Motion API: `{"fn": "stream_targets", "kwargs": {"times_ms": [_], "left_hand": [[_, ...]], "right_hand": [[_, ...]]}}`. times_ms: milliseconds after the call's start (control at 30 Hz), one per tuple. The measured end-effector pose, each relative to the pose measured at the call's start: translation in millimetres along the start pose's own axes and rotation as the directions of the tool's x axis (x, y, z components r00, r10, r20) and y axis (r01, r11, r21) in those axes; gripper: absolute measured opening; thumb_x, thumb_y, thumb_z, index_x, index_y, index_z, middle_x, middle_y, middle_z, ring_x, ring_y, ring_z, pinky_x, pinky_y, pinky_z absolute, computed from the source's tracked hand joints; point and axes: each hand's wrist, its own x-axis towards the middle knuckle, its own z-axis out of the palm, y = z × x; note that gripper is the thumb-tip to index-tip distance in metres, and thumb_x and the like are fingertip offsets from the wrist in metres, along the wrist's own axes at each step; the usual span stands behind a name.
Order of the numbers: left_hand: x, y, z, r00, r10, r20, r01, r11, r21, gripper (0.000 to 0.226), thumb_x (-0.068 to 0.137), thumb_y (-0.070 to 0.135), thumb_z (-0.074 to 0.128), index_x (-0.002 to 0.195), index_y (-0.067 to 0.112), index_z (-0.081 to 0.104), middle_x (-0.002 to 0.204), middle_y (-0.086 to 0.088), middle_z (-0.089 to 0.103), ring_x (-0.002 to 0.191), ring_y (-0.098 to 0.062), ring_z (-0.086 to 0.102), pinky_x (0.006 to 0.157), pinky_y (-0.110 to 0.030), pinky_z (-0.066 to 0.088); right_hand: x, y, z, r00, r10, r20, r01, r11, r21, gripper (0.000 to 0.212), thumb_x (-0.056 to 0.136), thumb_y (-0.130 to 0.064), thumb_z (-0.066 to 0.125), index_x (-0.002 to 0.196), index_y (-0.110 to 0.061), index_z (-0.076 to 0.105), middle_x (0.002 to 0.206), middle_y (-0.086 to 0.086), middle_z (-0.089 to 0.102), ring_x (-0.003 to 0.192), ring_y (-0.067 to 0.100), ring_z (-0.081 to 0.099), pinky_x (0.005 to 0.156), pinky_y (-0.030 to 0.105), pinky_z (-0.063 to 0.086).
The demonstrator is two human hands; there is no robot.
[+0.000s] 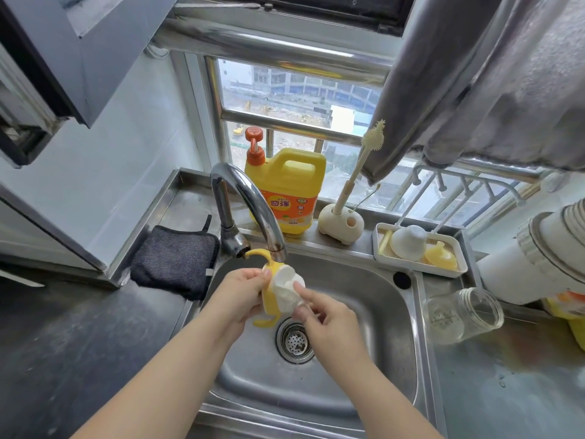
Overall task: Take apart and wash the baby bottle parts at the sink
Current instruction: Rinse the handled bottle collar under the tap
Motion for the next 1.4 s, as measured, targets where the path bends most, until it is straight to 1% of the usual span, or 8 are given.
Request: {"fn": "stream_targets", "kwargs": {"times_ms": [100,200,367,500,633,1000,1200,1400], "left_hand": [[1,-4,-2,1.000,-0.021,0.011,0.021,1.000,-0.020,0.025,0.099,0.018,0.049,0.084,0.008,0.066,0.072,-0.009,0.071,0.070,-0.023,0.064,0.066,-0.033,0.051],[1,-4,-3,0.999,-0.021,0.042,0.023,0.999,-0.041,0.016,0.097,0.014,0.051,0.091,0.009,0.065,0.075,-0.006,0.072,0.069,-0.020,0.066,0.062,-0.031,0.051],[-3,-8,-3,0.986,0.028,0.165,-0.024,0.999,-0.025,0.027,0.082,-0.005,0.062,0.105,0.009,0.068,0.096,-0.011,0.074,0.080,-0.018,0.069,0.076,-0.030,0.051],[-3,-11,-3,0.989,0.051,0.138,-0.050,0.999,-0.010,0.019,0.091,-0.003,0.053,0.105,-0.001,0.066,0.099,-0.019,0.072,0.089,-0.027,0.068,0.087,-0.037,0.049],[2,-7,-5,0.995,0.068,0.069,-0.069,0.998,0.010,0.018,0.097,0.007,0.048,0.095,0.004,0.066,0.073,-0.007,0.070,0.062,-0.014,0.063,0.070,-0.032,0.050],[5,-3,-5,0.989,0.107,0.099,-0.113,0.992,0.064,0.018,0.100,0.023,0.045,0.094,0.015,0.060,0.081,-0.005,0.064,0.069,-0.018,0.059,0.062,-0.027,0.047],[4,-4,-8,0.956,0.099,0.277,-0.104,0.995,0.002,0.036,0.082,0.009,0.065,0.116,0.021,0.062,0.099,-0.007,0.073,0.082,-0.018,0.067,0.076,-0.033,0.046],[6,3,-12,0.981,0.112,0.157,-0.108,0.994,-0.033,0.020,0.092,0.002,0.054,0.108,-0.001,0.065,0.099,-0.021,0.070,0.086,-0.030,0.062,0.084,-0.041,0.050]], "right_hand": [[9,0,-3,0.996,0.075,0.044,-0.078,0.996,0.051,0.024,0.095,-0.030,0.054,0.096,-0.054,0.061,0.083,-0.015,0.073,0.086,-0.003,0.064,0.080,0.014,0.046],[8,1,-5,0.989,0.133,0.067,-0.140,0.983,0.118,0.028,0.094,-0.026,0.058,0.108,-0.050,0.056,0.083,-0.010,0.074,0.090,0.013,0.067,0.089,0.029,0.050],[11,-1,-10,0.953,0.293,0.070,-0.301,0.937,0.175,0.026,0.091,-0.029,0.061,0.115,-0.024,0.052,0.069,-0.011,0.072,0.061,-0.006,0.057,0.068,0.016,0.045],[15,-6,-11,0.970,0.239,0.040,-0.242,0.938,0.249,0.010,0.092,-0.018,0.060,0.093,-0.016,0.070,0.069,-0.009,0.070,0.053,-0.010,0.056,0.052,0.005,0.038],[-2,1,-6,0.966,0.231,0.119,-0.254,0.934,0.252,0.011,0.090,-0.015,0.063,0.091,-0.017,0.074,0.068,-0.004,0.070,0.052,-0.007,0.055,0.055,0.007,0.038],[3,-7,-11,0.957,0.272,0.100,-0.290,0.902,0.321,0.015,0.094,-0.023,0.057,0.097,-0.026,0.071,0.071,-0.005,0.073,0.071,-0.002,0.065,0.055,0.007,0.040],[16,-11,-12,0.984,0.177,-0.027,-0.167,0.962,0.217,0.020,0.094,-0.025,0.057,0.083,-0.038,0.067,0.068,-0.003,0.069,0.057,-0.007,0.056,0.058,0.012,0.039],[-3,0,-6,0.989,0.148,-0.006,-0.146,0.981,0.128,0.030,0.091,-0.021,0.062,0.071,-0.043,0.066,0.064,-0.005,0.070,0.062,0.001,0.060,0.062,0.015,0.043]]}}
